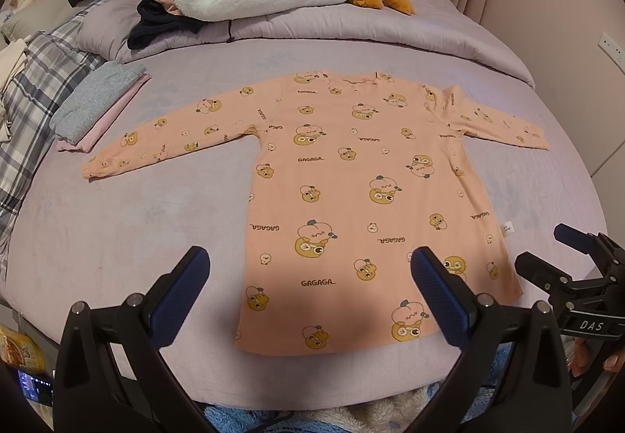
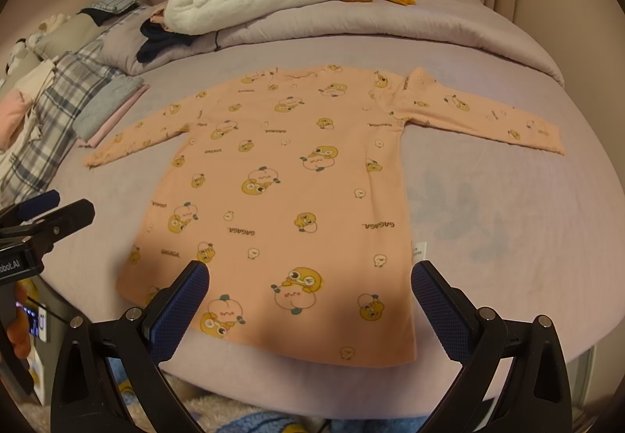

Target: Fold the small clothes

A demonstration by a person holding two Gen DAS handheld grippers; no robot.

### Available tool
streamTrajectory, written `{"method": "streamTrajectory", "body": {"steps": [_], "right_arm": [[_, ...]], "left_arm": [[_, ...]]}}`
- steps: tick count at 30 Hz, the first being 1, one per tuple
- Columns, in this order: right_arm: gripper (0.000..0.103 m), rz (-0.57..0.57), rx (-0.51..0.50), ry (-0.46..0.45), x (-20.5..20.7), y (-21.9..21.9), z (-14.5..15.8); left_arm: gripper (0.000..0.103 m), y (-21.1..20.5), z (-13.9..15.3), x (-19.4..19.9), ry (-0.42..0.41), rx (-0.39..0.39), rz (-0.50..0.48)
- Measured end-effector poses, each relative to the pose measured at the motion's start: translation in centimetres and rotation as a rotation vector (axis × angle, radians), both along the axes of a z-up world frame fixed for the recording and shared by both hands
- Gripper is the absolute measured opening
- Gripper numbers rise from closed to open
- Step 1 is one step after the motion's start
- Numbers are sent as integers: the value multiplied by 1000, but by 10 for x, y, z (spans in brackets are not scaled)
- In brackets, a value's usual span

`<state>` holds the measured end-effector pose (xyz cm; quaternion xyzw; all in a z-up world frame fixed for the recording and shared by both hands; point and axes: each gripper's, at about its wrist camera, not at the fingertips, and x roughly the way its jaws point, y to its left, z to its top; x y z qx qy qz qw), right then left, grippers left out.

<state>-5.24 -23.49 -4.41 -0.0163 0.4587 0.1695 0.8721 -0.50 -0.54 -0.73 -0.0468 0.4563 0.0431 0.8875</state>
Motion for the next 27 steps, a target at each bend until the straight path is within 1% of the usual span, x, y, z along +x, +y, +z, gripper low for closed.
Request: {"method": "streamTrajectory", "body": {"steps": [27], "right_arm": [[102,0,2,3,-2,0,-2]], "left_arm": [[103,-3,0,1,3,0,-2]]}}
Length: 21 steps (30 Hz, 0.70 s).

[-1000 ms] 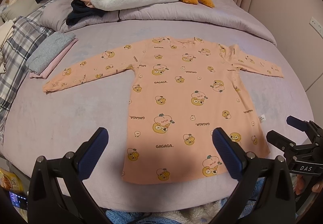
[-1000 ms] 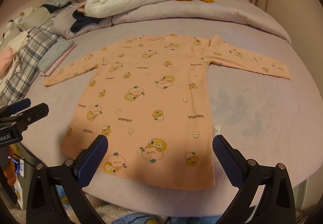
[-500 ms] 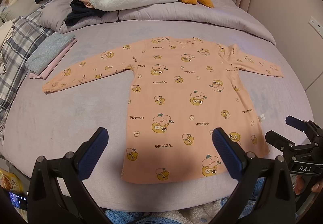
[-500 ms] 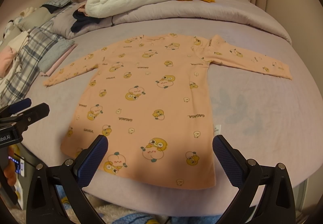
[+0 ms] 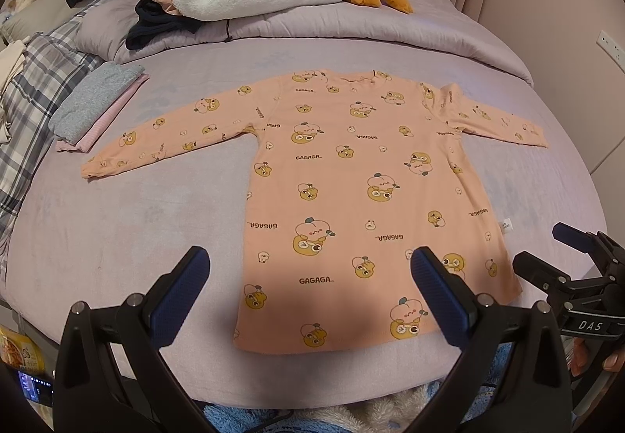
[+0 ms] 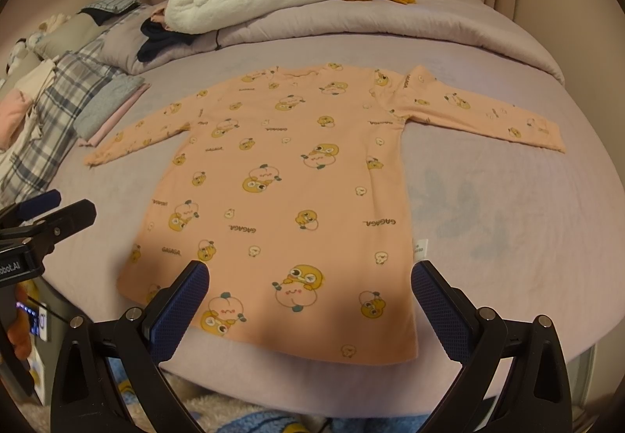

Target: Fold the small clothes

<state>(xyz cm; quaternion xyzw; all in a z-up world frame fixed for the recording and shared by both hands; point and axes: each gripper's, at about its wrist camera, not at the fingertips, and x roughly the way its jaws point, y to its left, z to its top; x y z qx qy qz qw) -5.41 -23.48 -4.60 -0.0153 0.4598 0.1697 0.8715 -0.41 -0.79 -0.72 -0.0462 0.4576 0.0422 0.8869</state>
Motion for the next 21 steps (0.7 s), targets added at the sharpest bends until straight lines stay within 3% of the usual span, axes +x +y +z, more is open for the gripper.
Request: {"method": "streamTrajectory", "body": {"steps": [21], "right_arm": [[102,0,2,3,-1,0,-1]], "left_arm": [[103,-4,0,-1,1,2,-3]]}}
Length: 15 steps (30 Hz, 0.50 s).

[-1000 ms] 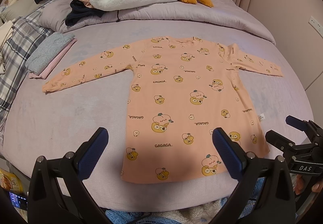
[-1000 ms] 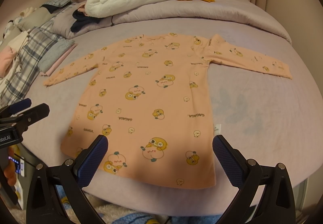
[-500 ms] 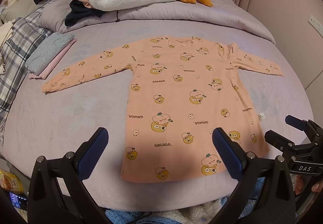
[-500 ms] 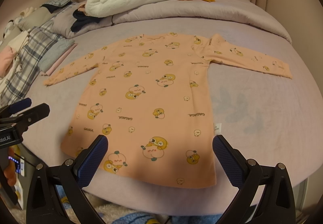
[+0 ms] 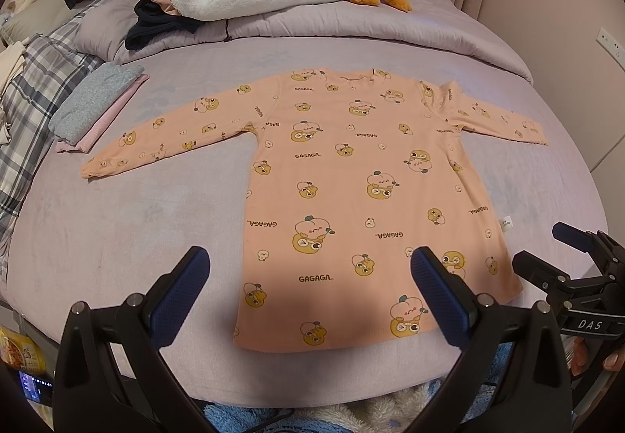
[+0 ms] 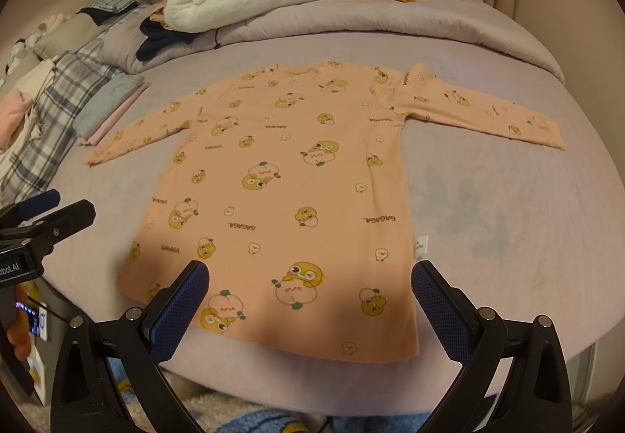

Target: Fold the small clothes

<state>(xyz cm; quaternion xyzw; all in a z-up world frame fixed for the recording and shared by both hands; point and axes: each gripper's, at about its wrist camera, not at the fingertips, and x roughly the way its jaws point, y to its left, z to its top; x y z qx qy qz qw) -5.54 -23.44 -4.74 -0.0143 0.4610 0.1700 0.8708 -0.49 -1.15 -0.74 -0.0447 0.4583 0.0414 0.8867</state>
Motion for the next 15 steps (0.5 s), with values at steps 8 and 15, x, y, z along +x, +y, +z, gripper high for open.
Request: {"method": "streamTrajectory", "body": {"steps": [8,15], "right_arm": [[102,6,46,42,3,-5,-9],[102,-6,352,215,18,-31,-39]], "left_arm": [[103,4,-8,0,10,-94,-14],[103,32,-38,8,50,-537,-28]]}}
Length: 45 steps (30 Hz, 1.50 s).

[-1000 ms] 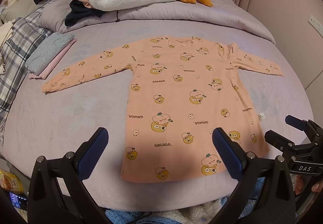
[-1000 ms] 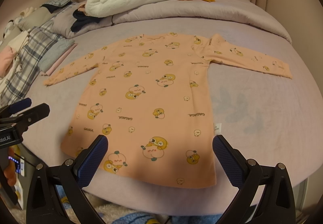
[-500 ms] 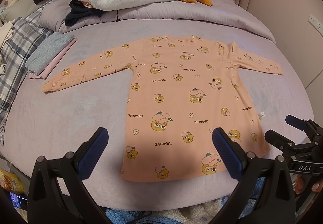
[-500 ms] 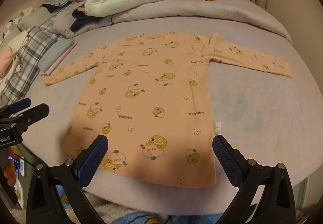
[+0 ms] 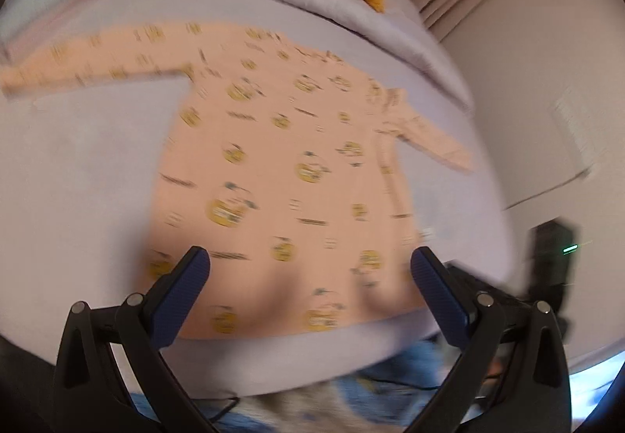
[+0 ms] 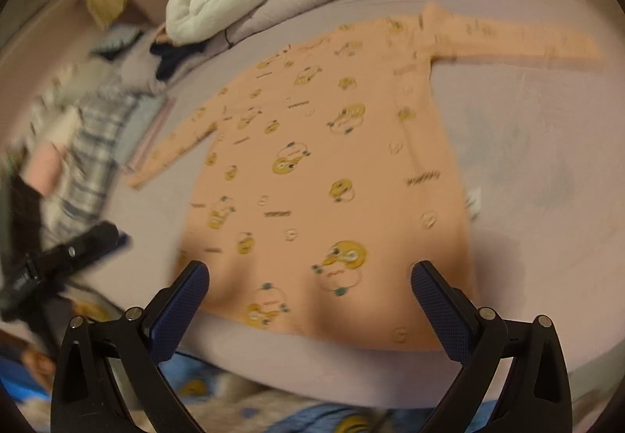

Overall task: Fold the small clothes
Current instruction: 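Move the right tool to the sleeve cuff and grasp it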

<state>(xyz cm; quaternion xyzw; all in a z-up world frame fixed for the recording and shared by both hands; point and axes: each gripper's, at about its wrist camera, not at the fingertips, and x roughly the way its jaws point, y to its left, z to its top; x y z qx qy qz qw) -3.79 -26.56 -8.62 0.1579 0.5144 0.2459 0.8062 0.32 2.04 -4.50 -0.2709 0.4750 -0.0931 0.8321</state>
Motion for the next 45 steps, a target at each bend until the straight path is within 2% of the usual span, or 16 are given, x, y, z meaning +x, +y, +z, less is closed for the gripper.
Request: {"method": "streamTrajectory", "body": {"steps": [2,4,6,9,13,19,23,27,38,39,41,43,44,45], "right_arm": [[102,-47,87,44,7,-16,-10],[102,-118,135,56,14,-36,-18],[102,-193,159,52,22,-57,-22],[102,-322,181,47,33,-94,-29],[102,-484,169,12,57,-144,-35],[102,-629,188,-58,93,-198,-43],[102,-686,230,-79,118,-229,-55],[102,-745,288,-64,143,-252,-72],[102,-825,389,-112,203,-286,-71],[99,-827,386,-119,208,-283,-70],[82,-829,363,-121,218,-278,-70],[52,-827,358,-95,221,-279,-76],[47,-831,363,-89,222,-283,-79],[36,-839,371,-84,219,-289,-83]], "left_arm": [[103,2,-8,6,19,-15,28],[103,2,-11,11,33,5,41],[103,2,-16,17,48,-11,42],[103,7,-22,26,72,-44,46],[103,10,-29,38,91,-18,44],[103,1,-31,63,95,-31,18],[103,-9,-31,86,99,-29,-1],[103,-17,-34,106,119,-13,-6],[103,-36,-48,142,163,15,-18],[103,-37,-50,143,168,19,-19],[103,-37,-52,145,177,27,-21],[103,-37,-53,146,182,29,-22],[103,-36,-54,146,183,29,-21],[103,-36,-54,146,184,30,-20]]}}
